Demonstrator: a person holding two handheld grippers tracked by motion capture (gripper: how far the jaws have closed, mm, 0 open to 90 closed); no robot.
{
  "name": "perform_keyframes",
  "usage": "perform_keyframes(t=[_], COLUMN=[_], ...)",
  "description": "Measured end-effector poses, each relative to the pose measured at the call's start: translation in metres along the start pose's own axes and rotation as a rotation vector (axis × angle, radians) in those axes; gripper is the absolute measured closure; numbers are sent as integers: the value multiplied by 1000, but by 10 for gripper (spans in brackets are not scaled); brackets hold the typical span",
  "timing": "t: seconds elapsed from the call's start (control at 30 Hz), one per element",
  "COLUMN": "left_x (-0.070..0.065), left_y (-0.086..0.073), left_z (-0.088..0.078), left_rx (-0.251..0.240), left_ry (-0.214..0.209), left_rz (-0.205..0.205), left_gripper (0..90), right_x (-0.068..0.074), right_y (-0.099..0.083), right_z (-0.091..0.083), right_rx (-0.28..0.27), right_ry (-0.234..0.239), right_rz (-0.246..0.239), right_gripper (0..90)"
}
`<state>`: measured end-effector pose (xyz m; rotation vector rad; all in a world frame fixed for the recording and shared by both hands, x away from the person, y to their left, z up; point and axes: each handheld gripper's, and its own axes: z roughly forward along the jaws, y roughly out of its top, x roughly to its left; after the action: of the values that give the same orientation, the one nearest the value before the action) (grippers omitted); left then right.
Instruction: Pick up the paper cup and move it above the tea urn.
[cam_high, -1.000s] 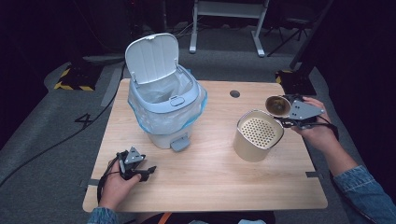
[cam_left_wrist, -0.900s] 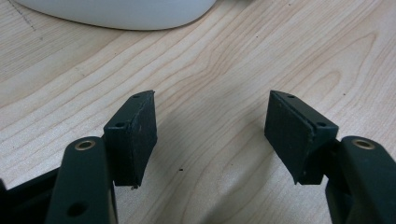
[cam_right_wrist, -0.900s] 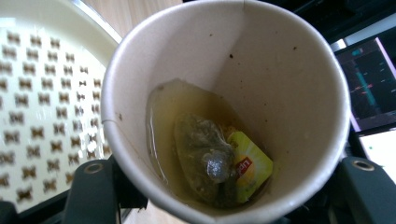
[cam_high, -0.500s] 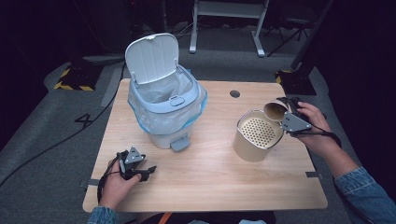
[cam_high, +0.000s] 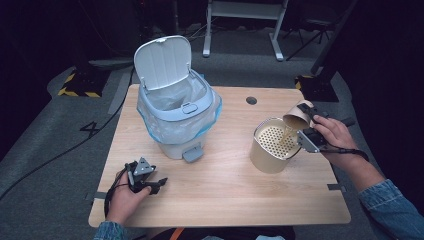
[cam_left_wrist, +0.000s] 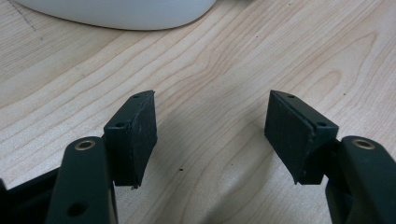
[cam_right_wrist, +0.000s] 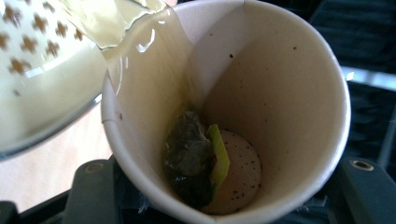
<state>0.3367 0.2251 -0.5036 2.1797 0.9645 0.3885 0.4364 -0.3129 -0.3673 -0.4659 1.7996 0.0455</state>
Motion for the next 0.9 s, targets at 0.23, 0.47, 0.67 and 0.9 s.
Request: perform_keyframes(t=[0.23,0.47,0.67,0.9], left_x=[0,0,0,0], left_y=[0,0,0,0], left_z=[0,0,0,0], left_rx=[0,0,0,0], left_ry=[0,0,-2,0], left_rz=[0,0,-2,0], left_gripper=[346,346,346,346], right_x=[10,18,21,23], right_y=[8,14,20,29], right_z=[-1,-3,-6,-10], right_rx=[93,124,147,166], right_ry=[-105,-175,-222,-306], right_rz=[-275,-459,-599,-769], right_gripper=[360,360,359,356])
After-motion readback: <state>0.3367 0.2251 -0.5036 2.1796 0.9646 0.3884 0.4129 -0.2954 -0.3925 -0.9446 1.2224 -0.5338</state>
